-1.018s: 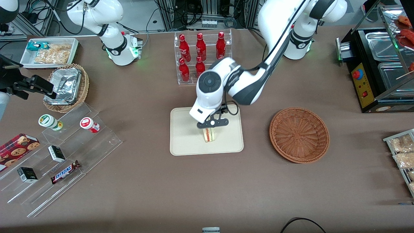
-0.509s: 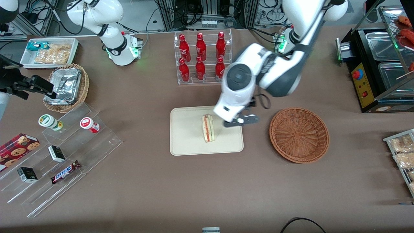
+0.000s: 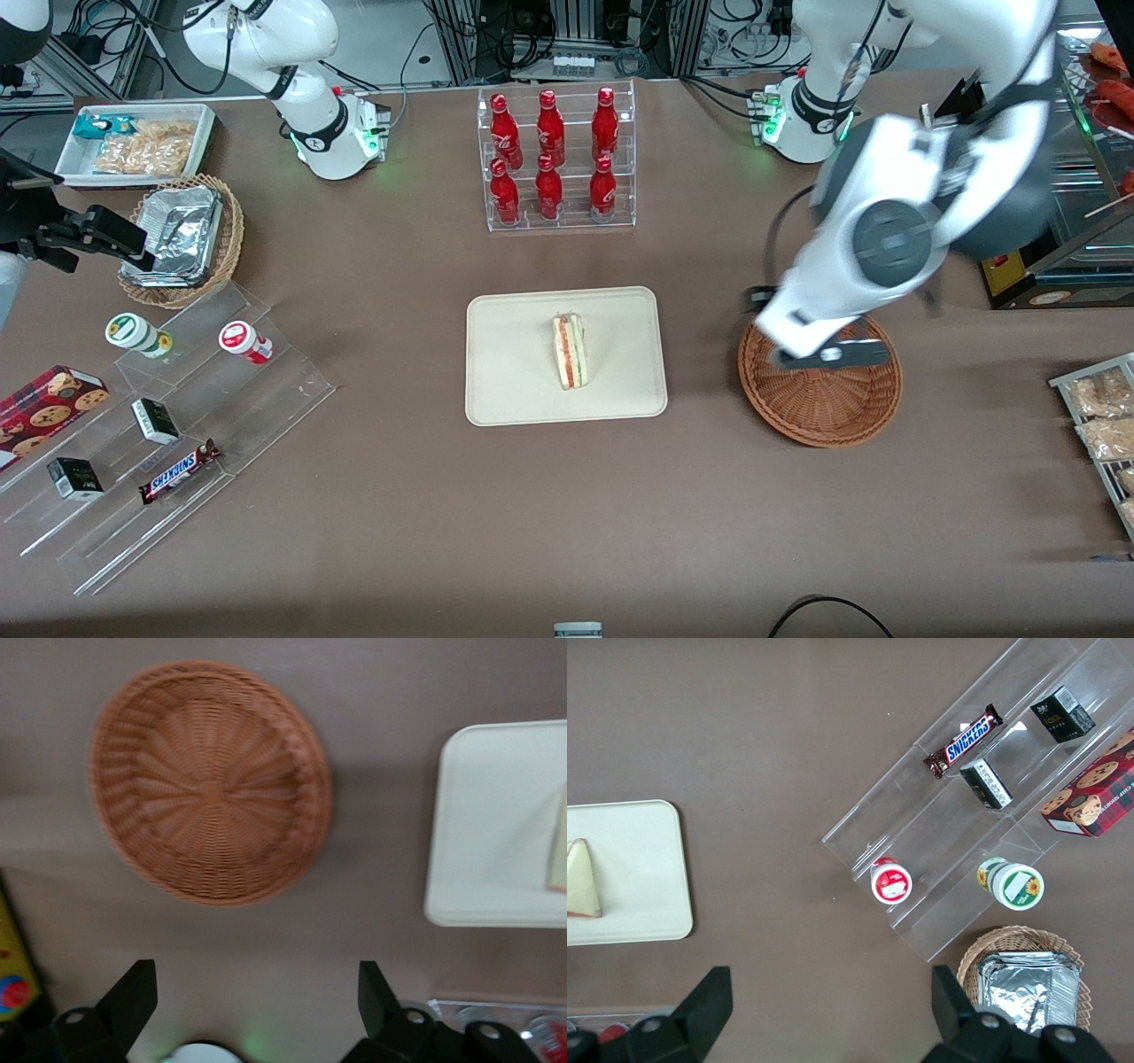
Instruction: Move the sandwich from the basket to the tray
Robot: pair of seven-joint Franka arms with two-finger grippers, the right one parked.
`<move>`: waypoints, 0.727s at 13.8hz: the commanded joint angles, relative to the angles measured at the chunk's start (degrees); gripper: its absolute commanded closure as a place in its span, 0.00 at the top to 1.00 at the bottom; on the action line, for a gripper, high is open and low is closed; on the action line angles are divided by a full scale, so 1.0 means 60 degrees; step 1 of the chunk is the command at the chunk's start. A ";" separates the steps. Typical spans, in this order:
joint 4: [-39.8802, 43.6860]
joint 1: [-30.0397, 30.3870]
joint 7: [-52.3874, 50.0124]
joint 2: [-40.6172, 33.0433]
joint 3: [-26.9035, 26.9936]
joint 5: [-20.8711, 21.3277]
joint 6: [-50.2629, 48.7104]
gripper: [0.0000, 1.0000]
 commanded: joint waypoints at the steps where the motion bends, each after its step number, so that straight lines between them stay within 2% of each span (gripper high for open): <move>1: -0.1414 0.0958 0.1336 -0.1578 -0.0110 0.0115 0.0045 1.00; 5: -0.1592 0.2013 0.2918 -0.2313 -0.0110 0.0100 -0.0145 1.00; 10: -0.1300 0.2513 0.3507 -0.2505 -0.0095 0.0027 -0.0337 1.00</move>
